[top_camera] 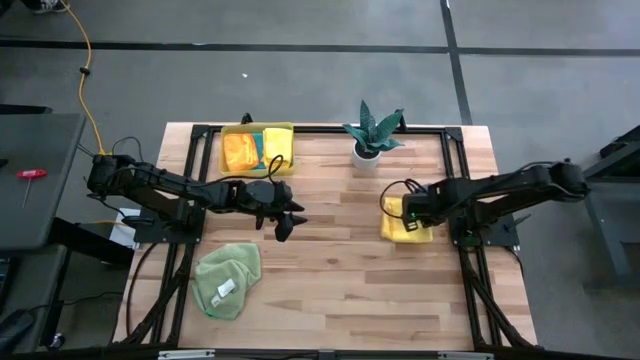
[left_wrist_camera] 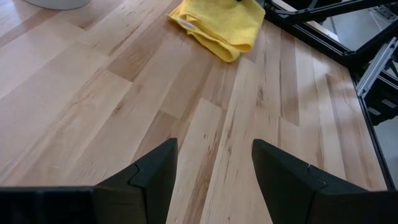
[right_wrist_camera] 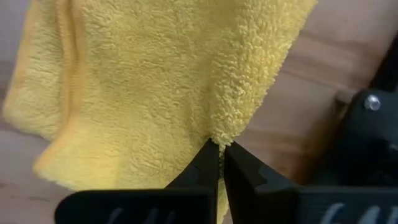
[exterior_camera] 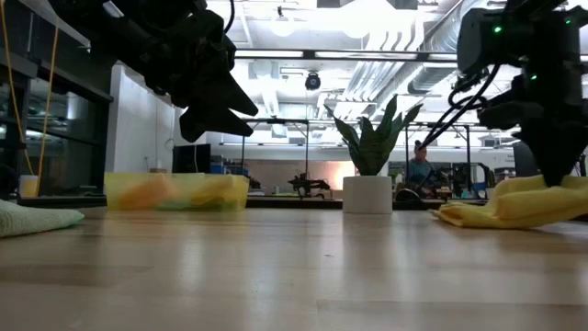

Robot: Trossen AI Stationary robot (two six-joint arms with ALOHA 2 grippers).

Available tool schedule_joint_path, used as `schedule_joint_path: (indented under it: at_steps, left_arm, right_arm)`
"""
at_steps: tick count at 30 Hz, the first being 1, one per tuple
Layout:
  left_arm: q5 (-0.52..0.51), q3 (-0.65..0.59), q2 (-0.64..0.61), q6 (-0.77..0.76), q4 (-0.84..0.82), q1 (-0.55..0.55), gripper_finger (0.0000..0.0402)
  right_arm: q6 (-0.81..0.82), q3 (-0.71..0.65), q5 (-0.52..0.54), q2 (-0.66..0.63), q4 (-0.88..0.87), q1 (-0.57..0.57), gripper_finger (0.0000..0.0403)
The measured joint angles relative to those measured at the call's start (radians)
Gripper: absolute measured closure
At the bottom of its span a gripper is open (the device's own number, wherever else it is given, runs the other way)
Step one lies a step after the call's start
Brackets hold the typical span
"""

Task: Fold microfiber towels
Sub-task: Fold the yellow microfiber cloth

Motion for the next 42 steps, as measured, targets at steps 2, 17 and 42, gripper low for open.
schedule_joint_path:
  at_steps: [2,17,42]
  left_arm:
    - [0.000,0.000,0.000,0.000,0.001,0.000,0.0206]
    - [0.000,0.000,0.000,-0.011,0.024,0.000,0.0206]
    - [-0.010,0.213,0.362,-0.016,0.097,-0.060,0.0206]
  right_arm:
    - [0.013,0.000,-0.016,-0.009,-0.018,0.000,0.0402]
    - [-0.028,0.193,-0.024,0.261,-0.001,0.000,0.0403]
    - [-0.423,0.350,-0.045,0.428,0.251,0.001,0.0403]
